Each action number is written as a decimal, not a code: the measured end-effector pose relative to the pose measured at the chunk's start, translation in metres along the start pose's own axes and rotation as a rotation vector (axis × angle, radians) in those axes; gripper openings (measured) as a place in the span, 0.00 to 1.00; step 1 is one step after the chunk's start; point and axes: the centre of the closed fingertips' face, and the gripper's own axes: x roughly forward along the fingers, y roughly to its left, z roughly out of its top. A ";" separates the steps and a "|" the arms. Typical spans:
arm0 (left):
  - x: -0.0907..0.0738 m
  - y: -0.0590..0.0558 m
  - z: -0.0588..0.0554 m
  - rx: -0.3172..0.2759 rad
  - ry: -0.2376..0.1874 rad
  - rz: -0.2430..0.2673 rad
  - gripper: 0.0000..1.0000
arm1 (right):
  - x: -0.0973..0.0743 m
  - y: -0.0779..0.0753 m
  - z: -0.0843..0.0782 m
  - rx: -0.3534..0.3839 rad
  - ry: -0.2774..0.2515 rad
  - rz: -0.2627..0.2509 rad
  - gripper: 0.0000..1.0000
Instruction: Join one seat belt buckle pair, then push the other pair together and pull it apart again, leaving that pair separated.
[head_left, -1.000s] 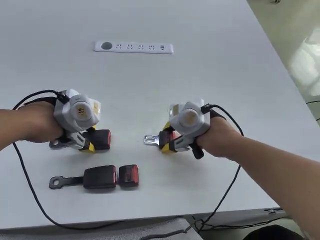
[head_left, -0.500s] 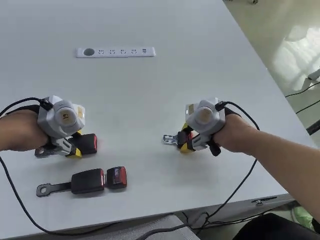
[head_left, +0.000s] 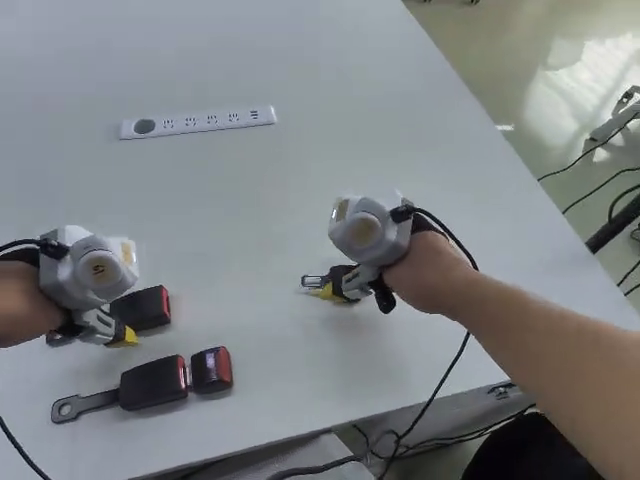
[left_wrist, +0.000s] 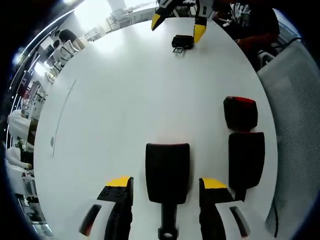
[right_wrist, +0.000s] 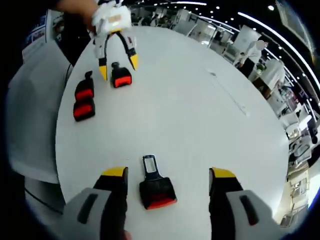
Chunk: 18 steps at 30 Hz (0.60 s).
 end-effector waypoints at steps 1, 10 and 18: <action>-0.005 0.001 0.004 -0.008 -0.028 0.024 0.59 | -0.006 0.001 0.004 0.042 -0.031 -0.013 0.69; -0.077 -0.036 0.001 -0.247 -0.208 0.197 0.73 | -0.063 0.031 -0.006 0.260 -0.196 -0.140 0.96; -0.102 -0.078 -0.055 -0.416 -0.169 0.257 0.95 | -0.086 0.082 -0.041 0.315 -0.174 -0.131 1.00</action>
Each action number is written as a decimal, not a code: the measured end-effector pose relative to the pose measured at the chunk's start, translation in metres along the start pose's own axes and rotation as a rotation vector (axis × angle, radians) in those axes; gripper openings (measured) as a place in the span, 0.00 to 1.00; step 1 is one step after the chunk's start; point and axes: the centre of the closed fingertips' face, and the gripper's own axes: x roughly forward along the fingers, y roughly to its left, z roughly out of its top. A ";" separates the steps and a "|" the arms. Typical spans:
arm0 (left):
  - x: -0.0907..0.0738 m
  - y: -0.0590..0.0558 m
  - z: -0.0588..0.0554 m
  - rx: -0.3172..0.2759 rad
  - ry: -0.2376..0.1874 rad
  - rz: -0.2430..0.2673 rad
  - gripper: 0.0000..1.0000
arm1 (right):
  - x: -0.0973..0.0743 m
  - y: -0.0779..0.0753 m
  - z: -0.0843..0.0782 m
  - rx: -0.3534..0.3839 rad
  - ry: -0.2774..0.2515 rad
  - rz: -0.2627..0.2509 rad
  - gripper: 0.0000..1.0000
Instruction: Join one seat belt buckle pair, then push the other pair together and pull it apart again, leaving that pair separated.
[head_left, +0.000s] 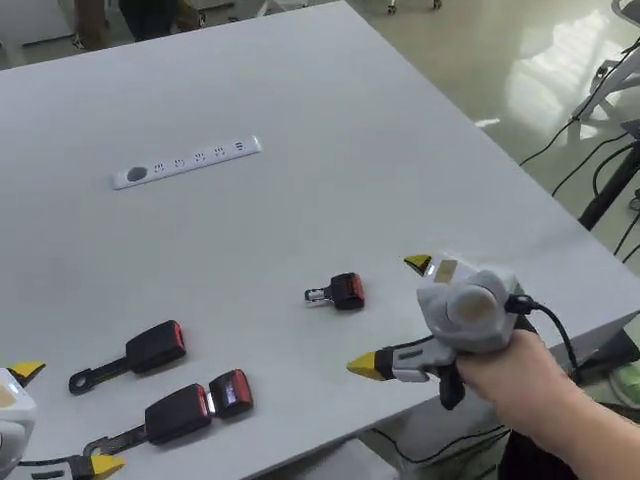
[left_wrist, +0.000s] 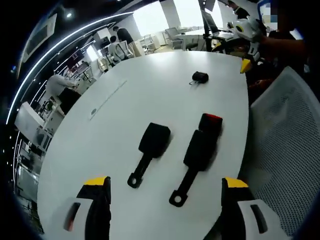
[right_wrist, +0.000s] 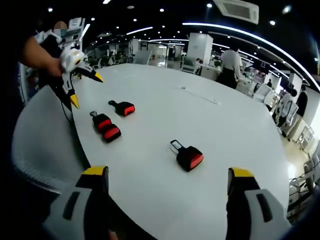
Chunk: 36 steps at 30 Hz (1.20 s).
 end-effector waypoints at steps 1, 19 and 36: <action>-0.004 -0.001 -0.005 -0.026 0.005 0.008 0.96 | -0.004 0.006 -0.005 0.004 0.004 -0.001 1.00; -0.020 -0.021 -0.015 -0.068 -0.016 0.066 1.00 | -0.052 0.011 -0.023 0.024 -0.003 -0.049 1.00; -0.022 -0.008 -0.013 -0.109 -0.089 0.070 1.00 | -0.039 0.001 -0.010 0.012 0.013 -0.061 1.00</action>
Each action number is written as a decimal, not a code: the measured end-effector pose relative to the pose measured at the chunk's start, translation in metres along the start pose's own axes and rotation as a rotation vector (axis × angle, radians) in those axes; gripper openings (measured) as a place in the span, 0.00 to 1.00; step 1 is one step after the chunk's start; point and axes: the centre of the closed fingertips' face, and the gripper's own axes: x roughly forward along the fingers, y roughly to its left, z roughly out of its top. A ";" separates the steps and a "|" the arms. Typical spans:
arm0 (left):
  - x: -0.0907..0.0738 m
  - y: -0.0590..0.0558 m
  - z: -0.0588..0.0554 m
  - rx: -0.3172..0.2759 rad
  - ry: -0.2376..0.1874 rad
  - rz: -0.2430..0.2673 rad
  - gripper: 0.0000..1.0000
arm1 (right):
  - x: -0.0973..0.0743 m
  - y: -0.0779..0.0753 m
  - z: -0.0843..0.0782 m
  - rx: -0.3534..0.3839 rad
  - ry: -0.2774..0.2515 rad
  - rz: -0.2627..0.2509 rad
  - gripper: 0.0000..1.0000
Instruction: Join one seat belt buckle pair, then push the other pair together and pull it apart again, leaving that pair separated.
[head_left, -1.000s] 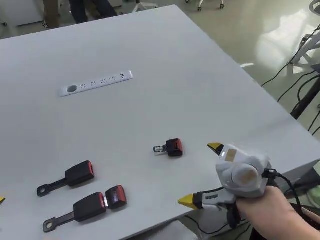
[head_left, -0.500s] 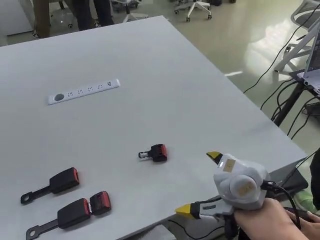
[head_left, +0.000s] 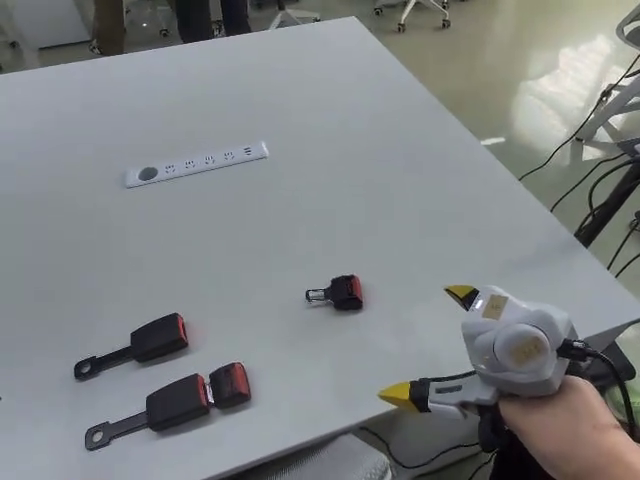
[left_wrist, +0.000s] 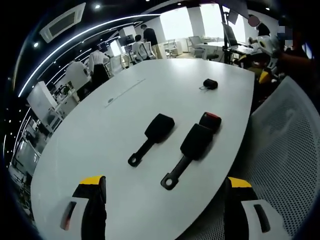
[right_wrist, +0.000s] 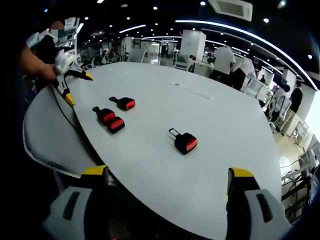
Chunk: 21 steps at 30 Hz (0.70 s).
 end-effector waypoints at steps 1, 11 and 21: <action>0.001 0.000 -0.001 -0.004 0.000 -0.002 1.00 | 0.004 0.001 -0.001 -0.003 0.009 0.007 1.00; 0.000 0.008 -0.010 -0.030 -0.003 0.004 1.00 | 0.018 0.006 0.005 -0.002 0.026 0.036 1.00; 0.002 0.011 -0.010 -0.041 -0.015 0.017 1.00 | 0.017 -0.002 0.004 0.020 0.035 0.024 1.00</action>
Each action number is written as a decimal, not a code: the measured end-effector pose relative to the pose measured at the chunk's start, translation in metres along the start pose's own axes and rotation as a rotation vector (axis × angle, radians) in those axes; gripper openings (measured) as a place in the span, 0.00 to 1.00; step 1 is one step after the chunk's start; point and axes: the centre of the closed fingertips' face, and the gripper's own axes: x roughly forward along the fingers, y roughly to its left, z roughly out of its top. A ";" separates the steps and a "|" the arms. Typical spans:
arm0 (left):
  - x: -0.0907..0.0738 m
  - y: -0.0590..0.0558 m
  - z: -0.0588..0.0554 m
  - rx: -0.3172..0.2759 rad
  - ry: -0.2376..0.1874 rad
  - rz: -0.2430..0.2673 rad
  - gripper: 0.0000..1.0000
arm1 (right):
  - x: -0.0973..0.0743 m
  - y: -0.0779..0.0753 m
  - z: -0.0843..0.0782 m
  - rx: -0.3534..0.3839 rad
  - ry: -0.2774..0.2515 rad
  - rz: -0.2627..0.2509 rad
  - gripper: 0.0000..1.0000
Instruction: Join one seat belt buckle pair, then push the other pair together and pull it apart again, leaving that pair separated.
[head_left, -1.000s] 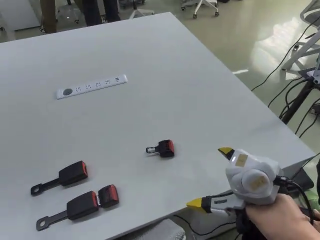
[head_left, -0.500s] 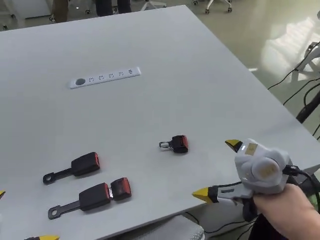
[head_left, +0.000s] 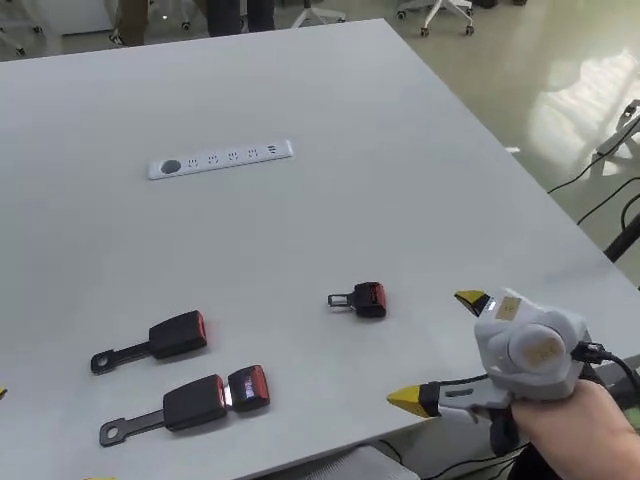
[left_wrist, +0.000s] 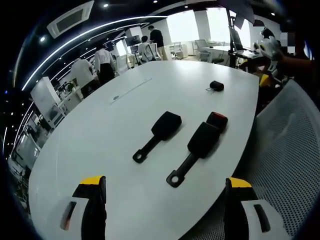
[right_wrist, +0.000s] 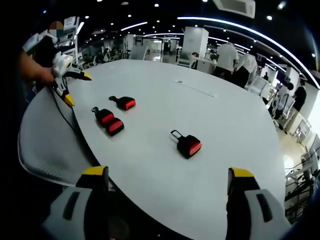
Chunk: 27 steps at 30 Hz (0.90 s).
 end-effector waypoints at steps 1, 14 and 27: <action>0.000 0.000 0.000 0.001 -0.002 0.002 1.00 | -0.001 0.000 0.000 0.004 0.001 -0.002 1.00; -0.002 -0.003 0.001 0.041 -0.015 0.012 1.00 | -0.002 0.006 -0.004 0.016 0.004 -0.001 1.00; -0.004 -0.004 0.001 0.061 -0.012 0.021 1.00 | -0.003 0.004 -0.004 0.011 0.008 -0.007 1.00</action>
